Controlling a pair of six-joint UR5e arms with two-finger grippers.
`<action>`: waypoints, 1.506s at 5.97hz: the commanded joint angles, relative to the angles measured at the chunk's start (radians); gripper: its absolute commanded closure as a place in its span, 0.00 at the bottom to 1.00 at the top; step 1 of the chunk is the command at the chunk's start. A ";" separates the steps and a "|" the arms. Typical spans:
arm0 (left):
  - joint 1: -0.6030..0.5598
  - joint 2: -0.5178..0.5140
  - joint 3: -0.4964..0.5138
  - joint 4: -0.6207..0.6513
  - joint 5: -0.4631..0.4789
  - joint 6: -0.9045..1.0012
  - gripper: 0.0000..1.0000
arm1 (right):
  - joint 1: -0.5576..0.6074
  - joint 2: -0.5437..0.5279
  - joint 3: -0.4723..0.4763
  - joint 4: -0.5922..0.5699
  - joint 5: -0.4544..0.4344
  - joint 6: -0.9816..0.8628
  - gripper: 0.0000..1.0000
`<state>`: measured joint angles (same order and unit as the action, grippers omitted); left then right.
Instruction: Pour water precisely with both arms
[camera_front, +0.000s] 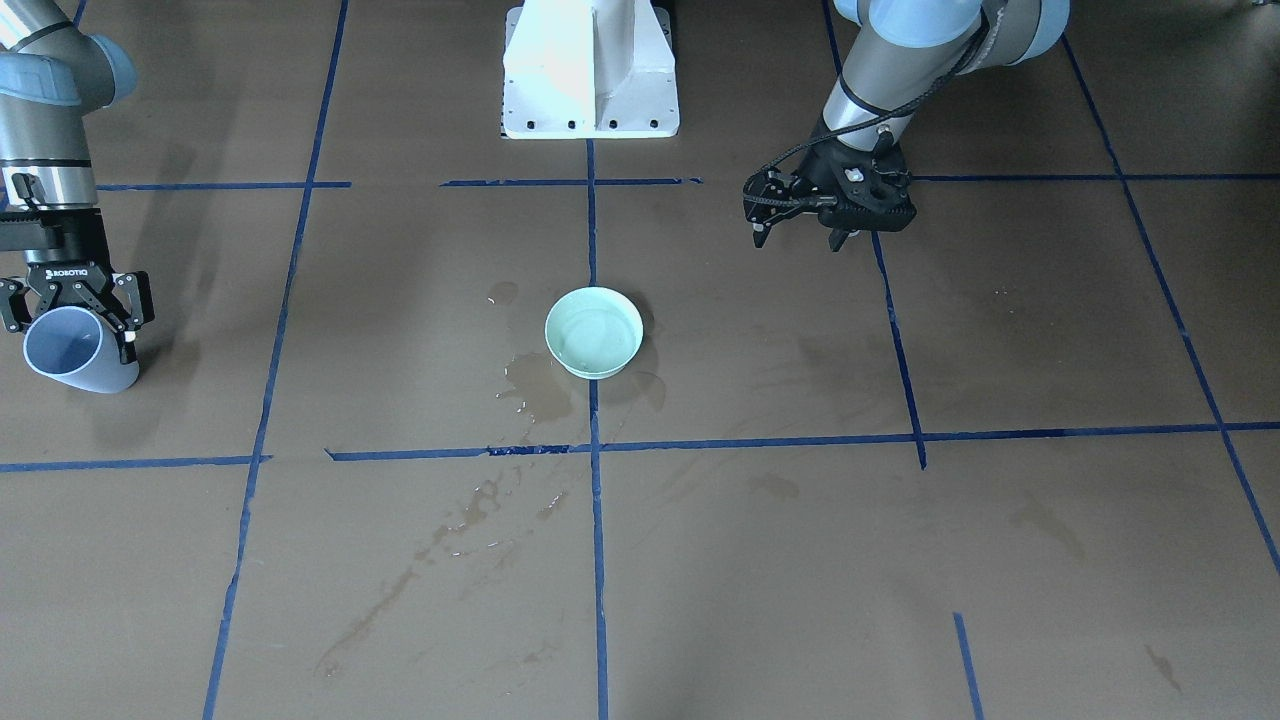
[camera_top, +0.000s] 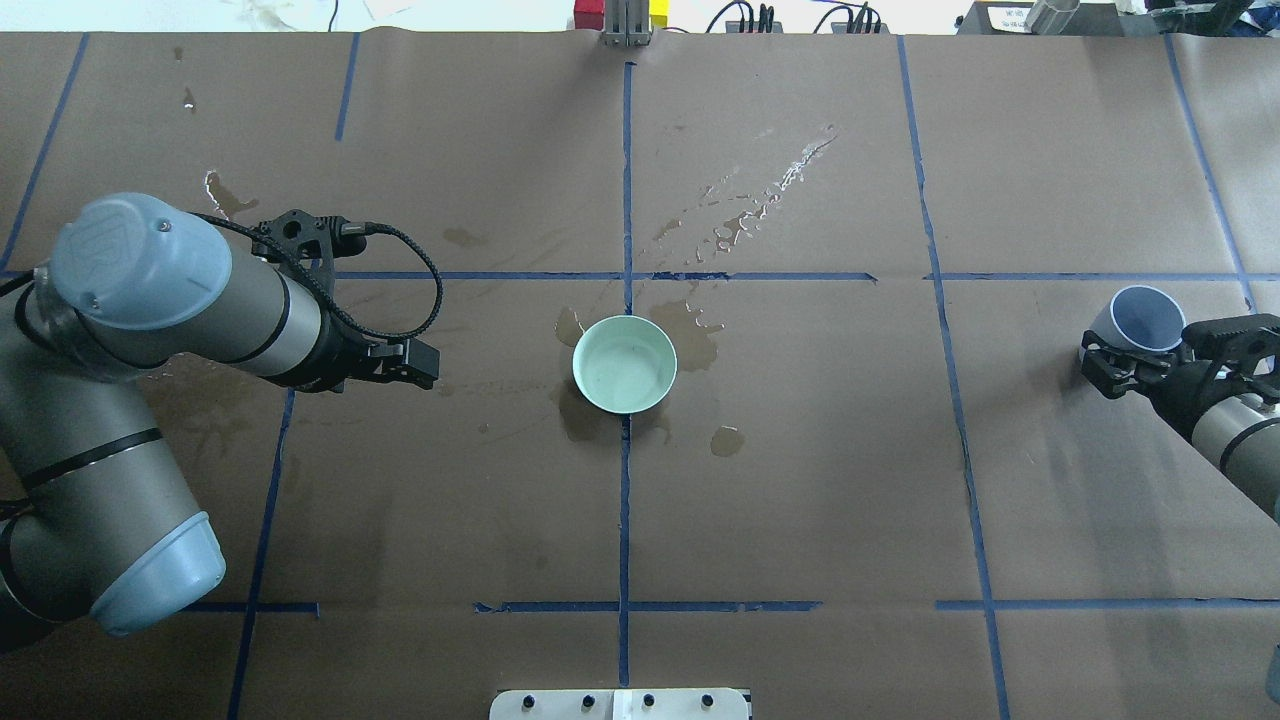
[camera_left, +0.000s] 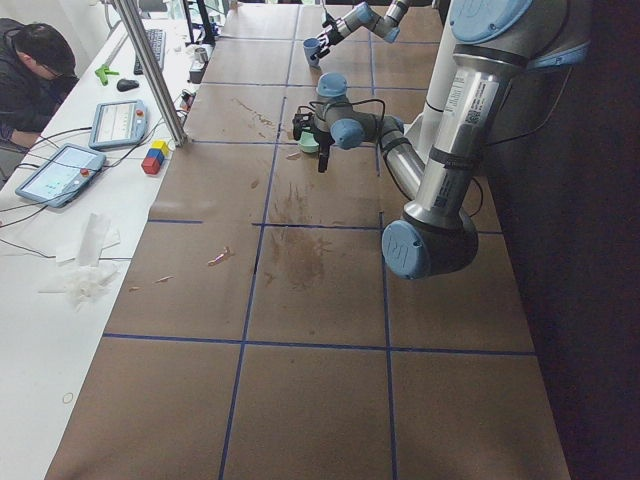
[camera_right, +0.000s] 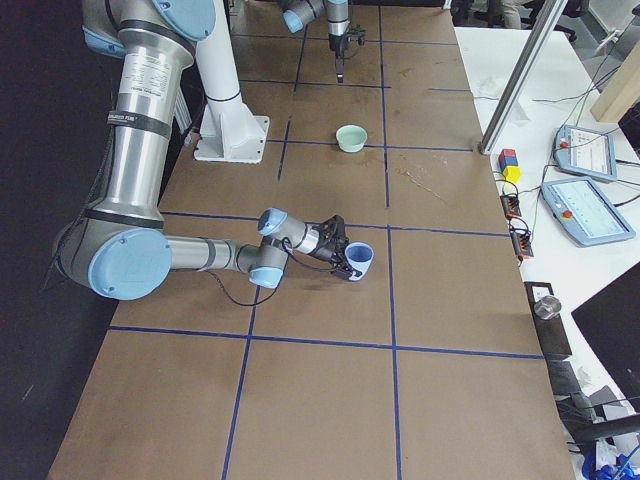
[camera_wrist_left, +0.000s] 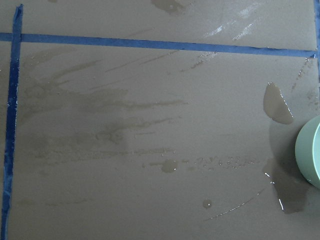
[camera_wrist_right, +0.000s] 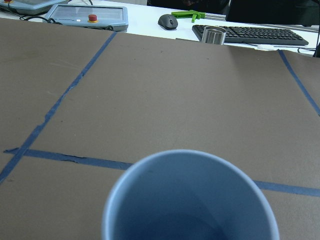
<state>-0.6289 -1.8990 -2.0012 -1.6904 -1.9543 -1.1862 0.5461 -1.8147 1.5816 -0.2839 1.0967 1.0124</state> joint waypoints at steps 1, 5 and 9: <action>0.000 0.000 0.001 0.000 0.000 0.000 0.00 | 0.000 0.000 0.006 0.000 0.000 0.000 0.00; 0.000 0.000 -0.002 0.000 0.000 -0.019 0.00 | -0.003 -0.032 -0.046 0.152 0.000 0.012 0.00; 0.002 0.000 -0.002 0.000 0.000 -0.021 0.00 | -0.012 -0.084 -0.046 0.248 0.061 0.046 0.00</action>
<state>-0.6274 -1.8991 -2.0041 -1.6904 -1.9543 -1.2068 0.5374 -1.8873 1.5355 -0.0518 1.1443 1.0528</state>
